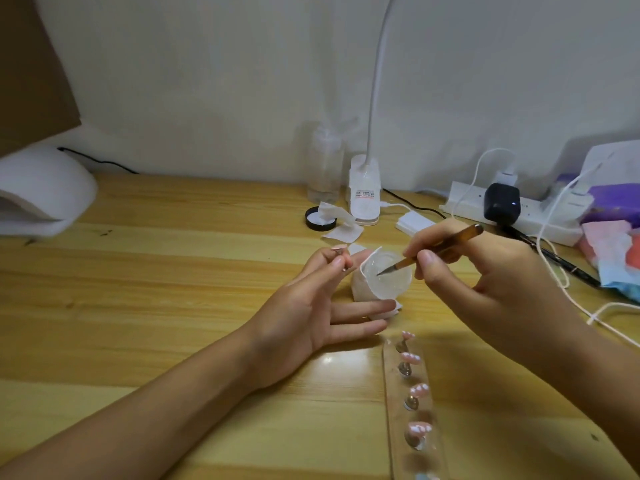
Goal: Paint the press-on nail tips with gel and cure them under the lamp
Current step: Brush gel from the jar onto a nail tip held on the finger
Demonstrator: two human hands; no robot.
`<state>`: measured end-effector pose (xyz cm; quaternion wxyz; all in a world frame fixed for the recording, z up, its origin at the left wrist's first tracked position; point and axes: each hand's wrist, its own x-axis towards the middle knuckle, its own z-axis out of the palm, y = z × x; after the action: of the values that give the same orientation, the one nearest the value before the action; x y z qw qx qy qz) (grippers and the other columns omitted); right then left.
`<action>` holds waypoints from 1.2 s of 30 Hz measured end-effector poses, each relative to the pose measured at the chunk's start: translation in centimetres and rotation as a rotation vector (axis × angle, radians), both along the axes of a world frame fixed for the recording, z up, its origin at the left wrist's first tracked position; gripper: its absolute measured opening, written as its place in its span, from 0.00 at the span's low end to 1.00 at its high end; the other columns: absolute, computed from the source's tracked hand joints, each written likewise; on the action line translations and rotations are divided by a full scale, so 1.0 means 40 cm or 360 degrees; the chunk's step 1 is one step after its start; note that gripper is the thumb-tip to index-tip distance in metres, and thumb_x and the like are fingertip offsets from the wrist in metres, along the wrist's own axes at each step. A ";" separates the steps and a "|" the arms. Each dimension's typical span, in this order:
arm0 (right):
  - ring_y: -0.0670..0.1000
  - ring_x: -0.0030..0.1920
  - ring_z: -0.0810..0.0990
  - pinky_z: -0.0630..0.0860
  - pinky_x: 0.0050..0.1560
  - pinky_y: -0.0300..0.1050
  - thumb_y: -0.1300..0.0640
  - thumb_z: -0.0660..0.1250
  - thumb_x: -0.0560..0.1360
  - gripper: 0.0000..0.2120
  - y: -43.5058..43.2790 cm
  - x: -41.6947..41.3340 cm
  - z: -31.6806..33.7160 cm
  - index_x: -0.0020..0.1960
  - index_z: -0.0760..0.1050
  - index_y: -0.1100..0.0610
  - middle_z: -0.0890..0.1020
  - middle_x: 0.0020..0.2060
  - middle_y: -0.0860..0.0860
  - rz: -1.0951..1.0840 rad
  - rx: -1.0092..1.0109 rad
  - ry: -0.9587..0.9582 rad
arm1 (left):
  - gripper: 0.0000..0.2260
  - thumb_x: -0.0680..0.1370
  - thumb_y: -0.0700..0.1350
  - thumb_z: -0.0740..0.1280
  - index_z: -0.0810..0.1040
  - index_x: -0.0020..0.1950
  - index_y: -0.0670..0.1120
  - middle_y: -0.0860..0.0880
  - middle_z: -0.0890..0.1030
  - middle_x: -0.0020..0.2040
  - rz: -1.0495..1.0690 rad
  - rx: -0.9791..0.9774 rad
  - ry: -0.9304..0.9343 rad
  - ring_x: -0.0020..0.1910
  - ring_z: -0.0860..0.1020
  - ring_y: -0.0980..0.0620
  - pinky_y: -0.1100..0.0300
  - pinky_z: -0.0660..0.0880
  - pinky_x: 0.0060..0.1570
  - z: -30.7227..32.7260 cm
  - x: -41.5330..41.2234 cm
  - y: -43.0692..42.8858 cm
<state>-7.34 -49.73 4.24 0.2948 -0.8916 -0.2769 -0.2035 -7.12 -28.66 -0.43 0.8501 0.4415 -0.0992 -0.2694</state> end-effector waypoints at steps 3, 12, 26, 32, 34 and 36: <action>0.49 0.41 0.81 0.79 0.38 0.55 0.47 0.57 0.77 0.14 -0.003 -0.004 -0.006 0.51 0.78 0.51 0.81 0.38 0.45 0.0012 -0.0071 -0.0037 | 0.06 0.82 0.49 0.58 0.74 0.51 0.51 0.55 0.75 0.68 0.0016 0.0044 -0.0050 0.61 0.78 0.34 0.42 0.74 0.61 -0.002 -0.008 -0.002; 0.47 0.42 0.80 0.78 0.40 0.54 0.46 0.56 0.76 0.14 -0.010 -0.002 -0.009 0.49 0.78 0.49 0.80 0.38 0.43 0.0049 -0.0055 0.0045 | 0.05 0.81 0.49 0.59 0.74 0.51 0.51 0.55 0.75 0.69 0.0047 0.0063 -0.0063 0.60 0.78 0.34 0.43 0.76 0.60 -0.004 -0.008 -0.004; 0.50 0.43 0.82 0.77 0.50 0.37 0.42 0.62 0.79 0.13 -0.162 -0.039 -0.031 0.53 0.79 0.48 0.82 0.40 0.47 0.0185 0.0669 0.0161 | 0.03 0.80 0.46 0.62 0.74 0.48 0.48 0.49 0.78 0.65 0.0357 -0.0071 0.0174 0.51 0.83 0.41 0.52 0.82 0.42 0.000 -0.008 -0.002; 0.43 0.35 0.79 0.79 0.43 0.36 0.55 0.67 0.76 0.06 -0.126 -0.050 -0.103 0.43 0.82 0.50 0.79 0.34 0.46 0.0017 0.1801 0.0588 | 0.04 0.71 0.48 0.72 0.85 0.44 0.54 0.56 0.79 0.36 0.0729 0.0514 -0.0323 0.31 0.72 0.60 0.69 0.70 0.29 -0.018 -0.045 -0.004; 0.44 0.35 0.79 0.78 0.42 0.36 0.56 0.65 0.76 0.08 -0.103 -0.062 -0.116 0.43 0.82 0.52 0.79 0.33 0.47 -0.0004 0.1889 0.0632 | 0.07 0.71 0.48 0.71 0.86 0.47 0.53 0.57 0.82 0.39 0.0522 0.0699 -0.0519 0.36 0.76 0.61 0.70 0.73 0.36 -0.022 -0.052 -0.012; 0.45 0.36 0.79 0.78 0.41 0.36 0.59 0.63 0.77 0.10 -0.088 -0.072 -0.118 0.44 0.83 0.52 0.80 0.34 0.48 0.0036 0.1858 0.0599 | 0.08 0.71 0.48 0.71 0.85 0.49 0.53 0.57 0.84 0.41 0.0397 0.0825 -0.0622 0.41 0.78 0.61 0.69 0.74 0.42 -0.025 -0.055 -0.020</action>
<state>-10.23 -53.24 -0.49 0.7805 -0.6006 -0.0723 -0.1576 -9.34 -29.44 -1.44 0.7011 0.6946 -0.1337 -0.0901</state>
